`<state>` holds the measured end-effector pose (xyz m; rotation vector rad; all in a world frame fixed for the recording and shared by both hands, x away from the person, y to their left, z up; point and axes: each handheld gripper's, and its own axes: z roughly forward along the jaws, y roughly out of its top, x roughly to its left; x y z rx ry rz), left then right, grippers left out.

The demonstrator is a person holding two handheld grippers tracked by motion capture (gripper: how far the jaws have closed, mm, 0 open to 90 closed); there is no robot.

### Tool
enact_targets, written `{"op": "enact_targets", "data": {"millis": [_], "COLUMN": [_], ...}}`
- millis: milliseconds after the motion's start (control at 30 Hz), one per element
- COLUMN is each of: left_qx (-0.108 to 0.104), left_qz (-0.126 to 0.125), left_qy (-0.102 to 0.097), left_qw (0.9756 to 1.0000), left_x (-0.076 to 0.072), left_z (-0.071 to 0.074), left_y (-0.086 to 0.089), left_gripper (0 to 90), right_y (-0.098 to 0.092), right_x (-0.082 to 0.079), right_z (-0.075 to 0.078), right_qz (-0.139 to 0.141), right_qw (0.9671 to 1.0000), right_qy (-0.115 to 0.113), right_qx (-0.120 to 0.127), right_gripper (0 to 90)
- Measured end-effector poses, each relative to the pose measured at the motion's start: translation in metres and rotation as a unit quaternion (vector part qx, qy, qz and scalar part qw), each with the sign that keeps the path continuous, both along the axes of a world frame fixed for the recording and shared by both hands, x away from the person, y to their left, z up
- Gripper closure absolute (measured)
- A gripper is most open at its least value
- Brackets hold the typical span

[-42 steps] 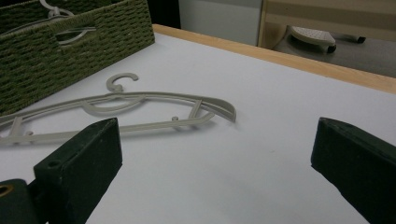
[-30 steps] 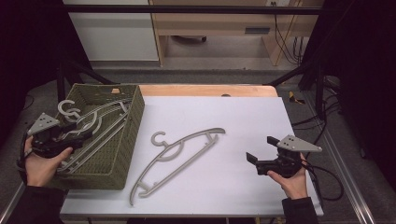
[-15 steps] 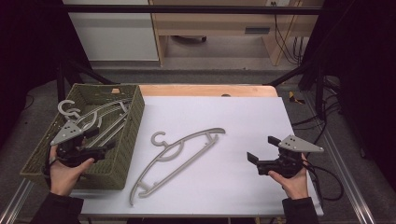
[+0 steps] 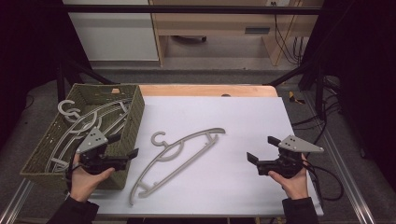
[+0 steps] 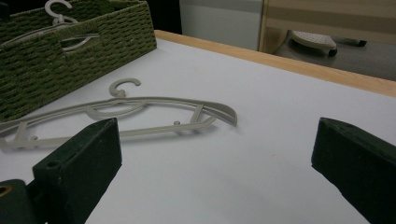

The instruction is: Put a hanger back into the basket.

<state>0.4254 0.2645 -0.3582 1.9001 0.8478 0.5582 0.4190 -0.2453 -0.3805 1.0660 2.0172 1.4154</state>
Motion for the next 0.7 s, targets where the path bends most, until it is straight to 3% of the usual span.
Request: {"op": "enact_targets", "data": {"millis": [367,700], "left_qx": [0.020,0.048], "left_qz": [-0.030,-0.031], "left_qy": [0.018,0.068], "left_qw": [0.9992,0.9960], "left_x": [0.006,0.018], "left_z": [-0.007,-0.034], "left_y": [-0.039,-0.060], "left_gripper": [18.2,26.7], "right_y": [-0.001,0.001], "right_x": [-0.002,-0.003], "right_z": [0.002,0.001], "right_qz": [0.003,0.006], "right_qw": [1.0000,1.0000], "right_qy": [-0.001,-0.001], "right_qx": [0.004,0.005], "right_gripper": [1.8,1.9]}}
